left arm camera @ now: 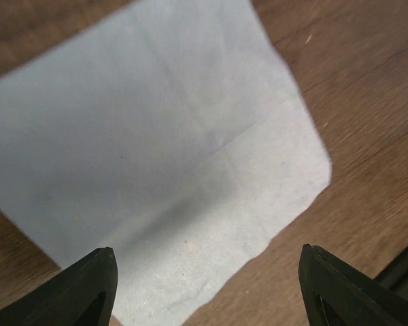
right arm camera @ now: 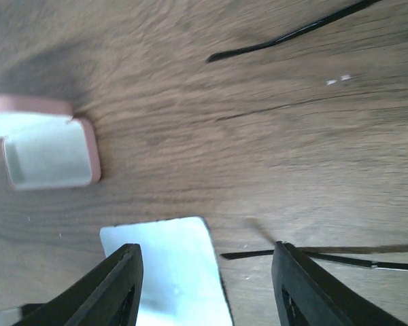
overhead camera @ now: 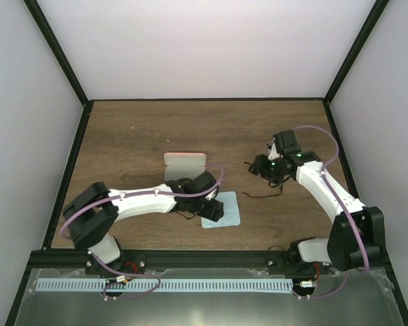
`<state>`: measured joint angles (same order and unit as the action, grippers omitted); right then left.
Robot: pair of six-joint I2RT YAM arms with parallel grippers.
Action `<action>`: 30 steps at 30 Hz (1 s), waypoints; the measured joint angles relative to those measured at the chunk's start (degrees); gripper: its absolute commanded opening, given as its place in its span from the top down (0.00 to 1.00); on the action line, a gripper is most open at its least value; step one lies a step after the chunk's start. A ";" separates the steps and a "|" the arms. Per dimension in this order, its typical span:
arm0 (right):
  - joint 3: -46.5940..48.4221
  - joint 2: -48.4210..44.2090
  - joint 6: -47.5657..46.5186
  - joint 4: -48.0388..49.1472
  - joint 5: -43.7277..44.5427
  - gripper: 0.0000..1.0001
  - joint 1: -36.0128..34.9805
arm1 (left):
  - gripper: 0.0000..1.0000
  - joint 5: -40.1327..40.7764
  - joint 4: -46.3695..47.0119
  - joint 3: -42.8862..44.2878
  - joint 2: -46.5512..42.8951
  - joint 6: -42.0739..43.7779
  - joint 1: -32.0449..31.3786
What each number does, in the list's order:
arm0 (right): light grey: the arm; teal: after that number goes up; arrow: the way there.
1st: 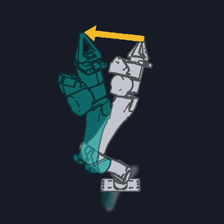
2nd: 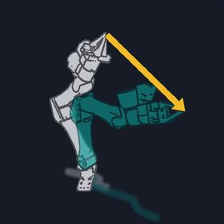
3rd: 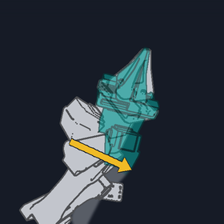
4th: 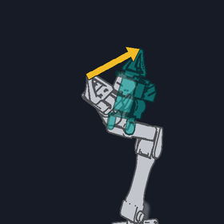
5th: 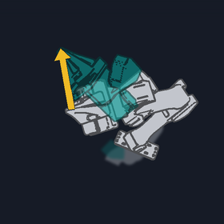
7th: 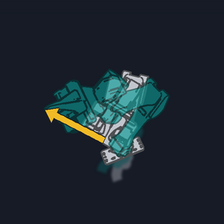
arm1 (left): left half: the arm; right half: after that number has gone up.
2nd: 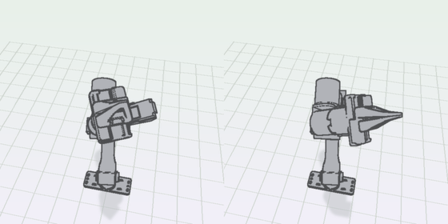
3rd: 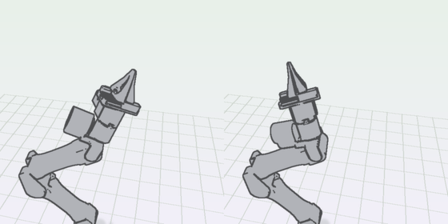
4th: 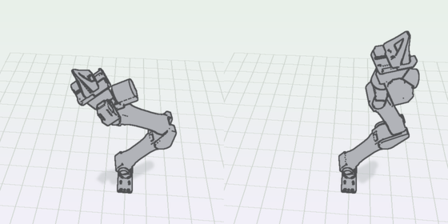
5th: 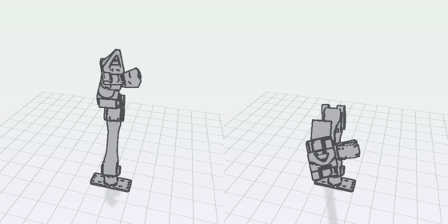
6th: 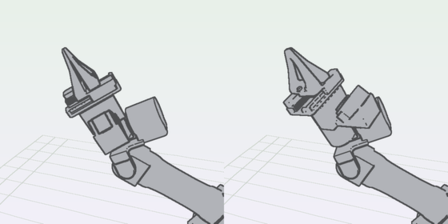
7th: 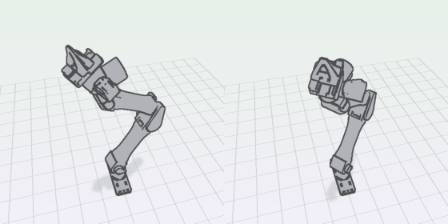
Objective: Organize the sunglasses
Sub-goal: Move the glasses cleaning cloth to the center of the board, then fold the glasses cleaning cloth at the center of the board.
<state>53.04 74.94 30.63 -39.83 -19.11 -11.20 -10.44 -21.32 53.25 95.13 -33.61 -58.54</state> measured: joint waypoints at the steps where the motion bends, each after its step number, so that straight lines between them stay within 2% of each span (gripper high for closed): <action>1: 0.42 0.11 -0.04 -0.17 0.42 0.44 -1.70 | 0.24 0.79 -0.59 0.22 -1.33 -0.09 0.00; 7: 4.20 2.80 -0.17 0.04 2.80 0.42 -10.99 | 0.17 6.21 -1.75 3.98 -6.38 -1.20 0.15; 11: 5.33 8.00 -0.26 1.03 4.46 0.41 -15.78 | 0.16 12.02 -3.72 4.04 -6.08 -6.56 1.92; 13: 5.31 10.43 -0.42 0.94 5.53 0.41 -17.20 | 0.10 13.18 -3.80 2.08 -5.84 -9.20 3.82; 15: 5.31 12.48 -0.83 0.85 6.69 0.41 -18.38 | 0.01 13.66 -3.80 -0.83 -5.84 -11.54 5.66; 26: 4.98 18.32 -1.68 0.76 10.58 0.41 -20.94 | 0.00 15.04 -4.44 -3.69 -5.14 -16.70 7.26; 30: 4.46 20.20 -1.55 0.72 11.52 0.50 -23.10 | 0.00 15.43 -4.35 -4.37 -5.14 -17.27 7.74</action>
<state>57.49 95.13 29.08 -39.11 -7.60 -34.30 4.99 -25.67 48.88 90.00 -50.87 -50.81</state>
